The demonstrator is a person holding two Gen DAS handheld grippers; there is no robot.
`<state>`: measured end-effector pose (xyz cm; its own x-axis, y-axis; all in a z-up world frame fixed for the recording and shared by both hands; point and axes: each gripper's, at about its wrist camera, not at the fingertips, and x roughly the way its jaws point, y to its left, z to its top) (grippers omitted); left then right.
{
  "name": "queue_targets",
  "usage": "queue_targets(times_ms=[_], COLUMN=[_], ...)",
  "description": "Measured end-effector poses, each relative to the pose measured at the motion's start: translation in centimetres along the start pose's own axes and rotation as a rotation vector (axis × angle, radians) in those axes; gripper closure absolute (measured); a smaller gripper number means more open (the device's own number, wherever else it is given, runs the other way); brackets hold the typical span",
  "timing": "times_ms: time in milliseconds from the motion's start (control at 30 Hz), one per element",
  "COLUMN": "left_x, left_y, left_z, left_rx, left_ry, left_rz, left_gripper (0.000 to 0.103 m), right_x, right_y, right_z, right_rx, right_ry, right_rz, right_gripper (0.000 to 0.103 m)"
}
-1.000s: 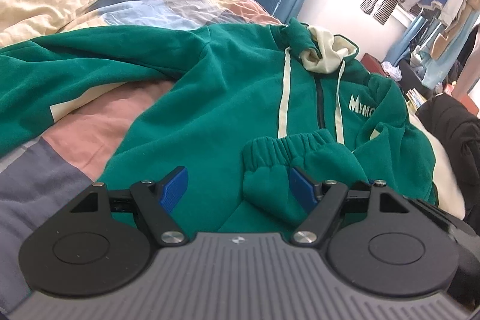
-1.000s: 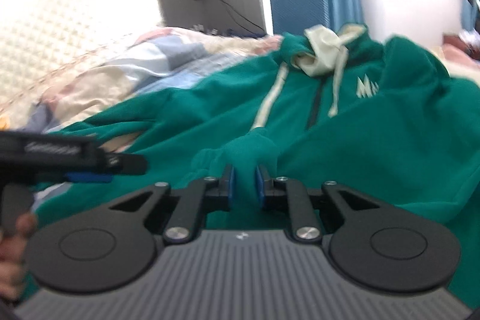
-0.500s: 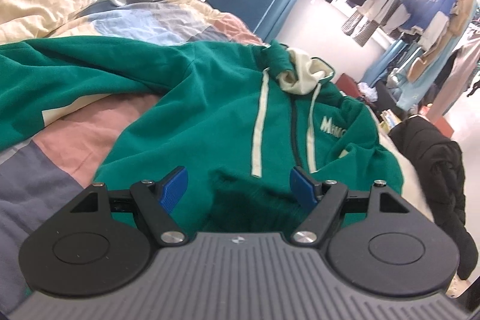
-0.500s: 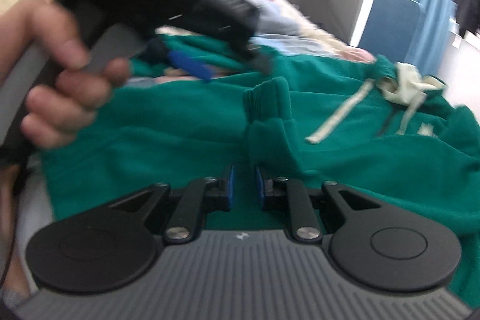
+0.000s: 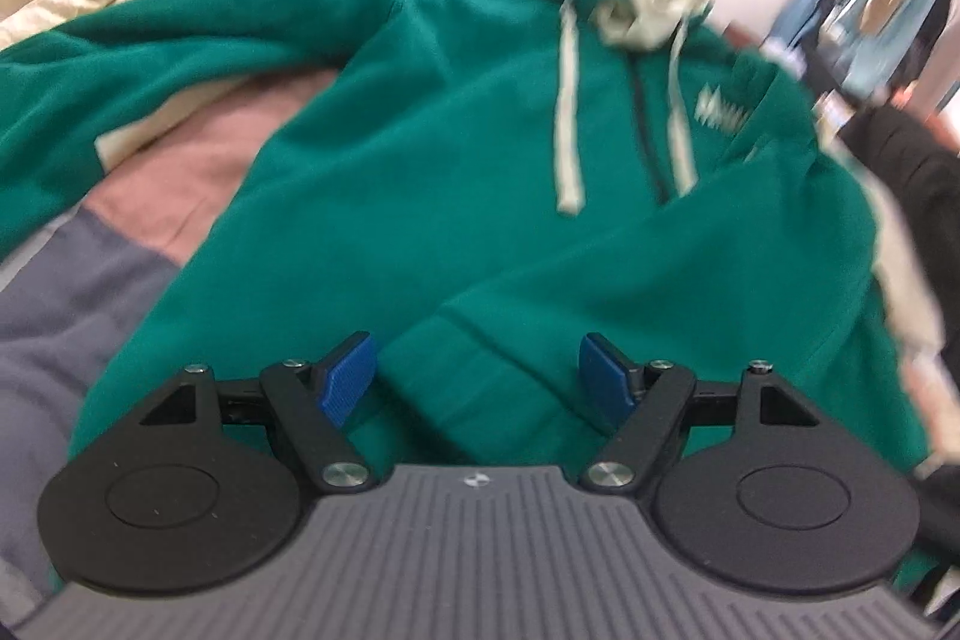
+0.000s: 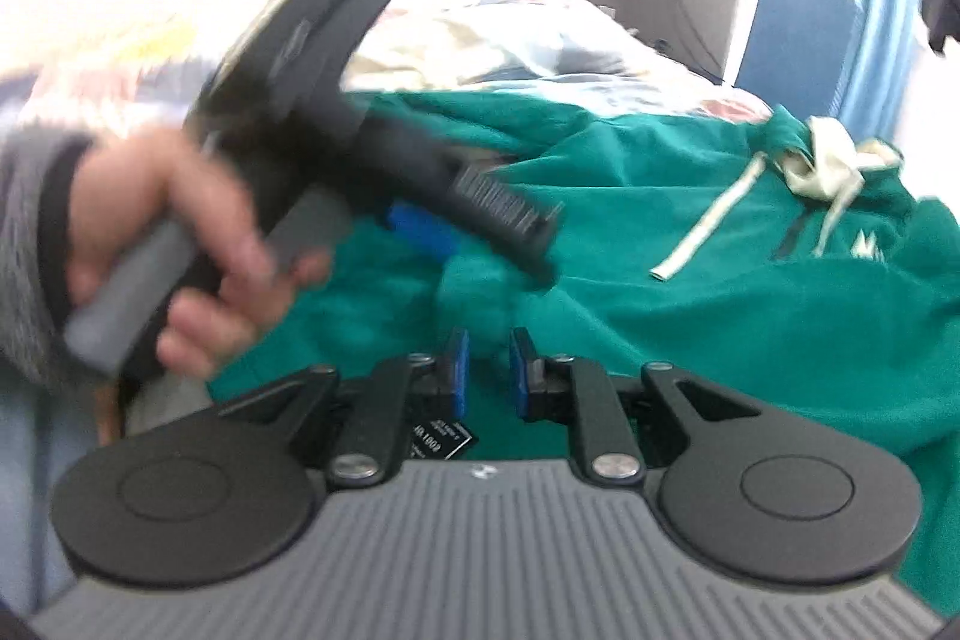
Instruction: Fold large clothes
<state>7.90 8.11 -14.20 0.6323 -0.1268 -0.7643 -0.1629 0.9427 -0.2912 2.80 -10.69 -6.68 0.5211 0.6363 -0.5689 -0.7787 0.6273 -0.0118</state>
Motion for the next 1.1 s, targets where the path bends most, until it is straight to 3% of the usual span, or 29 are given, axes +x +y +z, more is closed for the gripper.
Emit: queue_targets(times_ms=[133,267,333,400,600,833,1033,1100], left_x=[0.6,-0.1,-0.9,-1.8,-3.9,-4.1,-4.0,-4.1], left_y=[0.1,1.2,2.1,3.8,10.0,17.1,21.9,22.7], left_z=[-0.4,0.1,0.7,1.2,2.6,2.3,0.9,0.9], left_rx=[0.002,-0.065,-0.115,-0.192,-0.471,-0.786,-1.036,-1.083], left_ry=[0.020,-0.020,-0.055,-0.097,-0.210,-0.262,-0.369,-0.415], left_rz=[0.014,-0.002,0.000,0.011,0.075,0.169,0.137,0.139], left_gripper=[0.024,0.024,0.024,0.024,0.024,0.024,0.024,0.026], right_x=[-0.3,1.9,3.8,4.9,4.4,4.2,4.1,3.9], right_y=[-2.7,-4.8,-5.4,-5.8,-6.3,-6.3,-6.8,-7.0], right_z=[0.4,-0.9,-1.9,-2.7,-2.9,-3.0,-2.9,-3.0], right_rx=[0.167,0.295,0.324,0.361,0.441,0.439,0.471,0.494], right_ry=[-0.047,0.011,0.098,0.152,0.134,0.130,0.122,0.115], right_rz=[-0.059,-0.143,-0.173,-0.183,-0.174,-0.191,-0.187,-0.177], right_gripper=[0.083,0.082,0.085,0.086,0.086,0.086,0.085,0.074])
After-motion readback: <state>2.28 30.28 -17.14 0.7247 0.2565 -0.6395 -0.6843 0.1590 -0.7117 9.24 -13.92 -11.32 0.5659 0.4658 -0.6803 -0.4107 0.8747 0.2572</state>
